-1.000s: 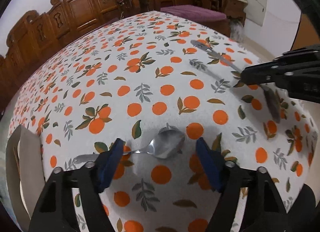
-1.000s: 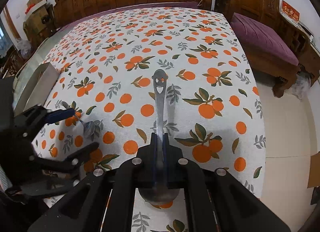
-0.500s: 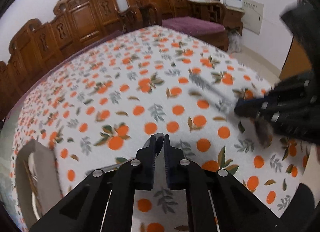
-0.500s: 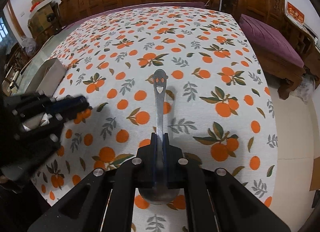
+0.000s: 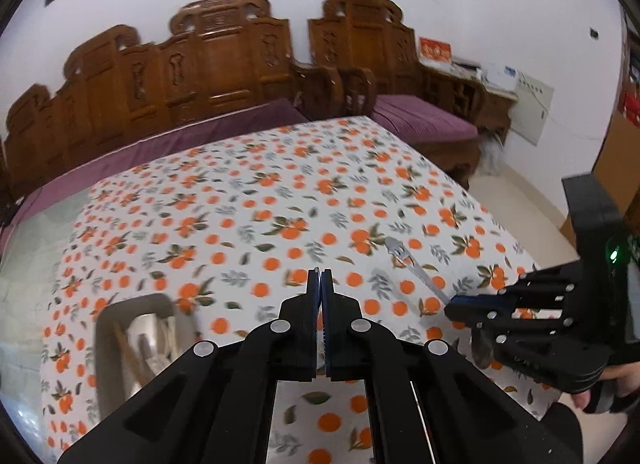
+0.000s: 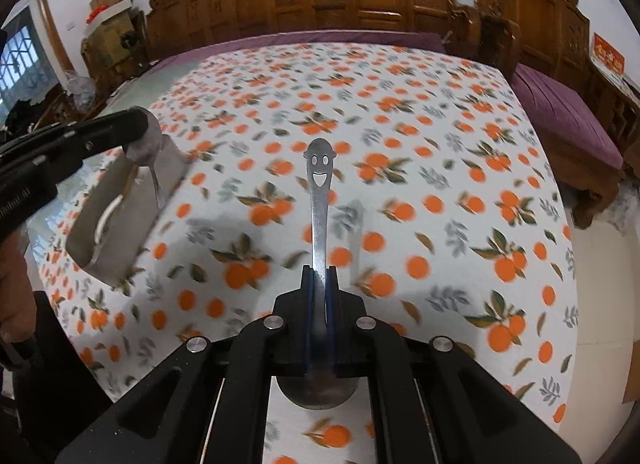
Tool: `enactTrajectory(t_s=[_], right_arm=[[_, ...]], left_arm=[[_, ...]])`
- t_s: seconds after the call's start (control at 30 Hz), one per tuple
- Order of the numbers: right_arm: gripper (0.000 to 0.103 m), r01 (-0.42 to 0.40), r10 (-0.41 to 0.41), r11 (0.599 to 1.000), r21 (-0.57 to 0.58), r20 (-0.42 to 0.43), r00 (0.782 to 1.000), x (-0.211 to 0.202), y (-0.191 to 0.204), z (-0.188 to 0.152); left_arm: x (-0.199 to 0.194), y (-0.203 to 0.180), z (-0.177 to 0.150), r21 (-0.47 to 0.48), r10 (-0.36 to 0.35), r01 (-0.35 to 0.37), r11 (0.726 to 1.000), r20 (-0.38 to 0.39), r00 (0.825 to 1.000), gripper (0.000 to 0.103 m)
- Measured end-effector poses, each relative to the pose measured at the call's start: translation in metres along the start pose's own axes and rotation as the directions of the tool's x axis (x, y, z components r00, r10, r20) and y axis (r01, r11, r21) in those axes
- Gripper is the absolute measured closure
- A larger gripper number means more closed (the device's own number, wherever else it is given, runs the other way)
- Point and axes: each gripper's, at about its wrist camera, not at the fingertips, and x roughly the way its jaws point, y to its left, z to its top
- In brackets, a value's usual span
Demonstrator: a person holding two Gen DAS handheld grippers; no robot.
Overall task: Organize utensils
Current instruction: 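Lower the metal spoon into the tray and open the left tool while the right tool carries its spoon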
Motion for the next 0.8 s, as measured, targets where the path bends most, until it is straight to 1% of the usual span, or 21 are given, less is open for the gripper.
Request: enactTrajectory(t_s=[0.23, 0.43, 0.6, 0.8], right_arm=[[0.096, -0.036, 0.037, 0.999, -0.029, 0.038, 0.999, -0.004, 0.046, 0.021], [0.096, -0.063, 0.066, 0.996, -0.059, 0.050, 0.997, -0.004, 0.082, 0.032], [0.096, -0.072, 0.076, 0.994, -0.078, 0.046, 0.996, -0.002, 0.105, 0.035], [0.096, -0.081, 0.084, 0.992, -0.094, 0.036, 0.996, 0.004, 0.122, 0.036]], left_arm=[[-0.043, 0.047, 0.001, -0.068, 0.043, -0.040, 0.997, 0.042, 0.998, 0.102], [-0.063, 0.080, -0.008, -0.115, 0.039, -0.035, 0.993, 0.036, 0.999, 0.102], [-0.071, 0.106, -0.020, -0.166, 0.001, 0.003, 0.986, 0.025, 1.000, 0.102], [-0.060, 0.131, -0.035, -0.252, -0.062, 0.056, 0.966, -0.013, 0.998, 0.102]])
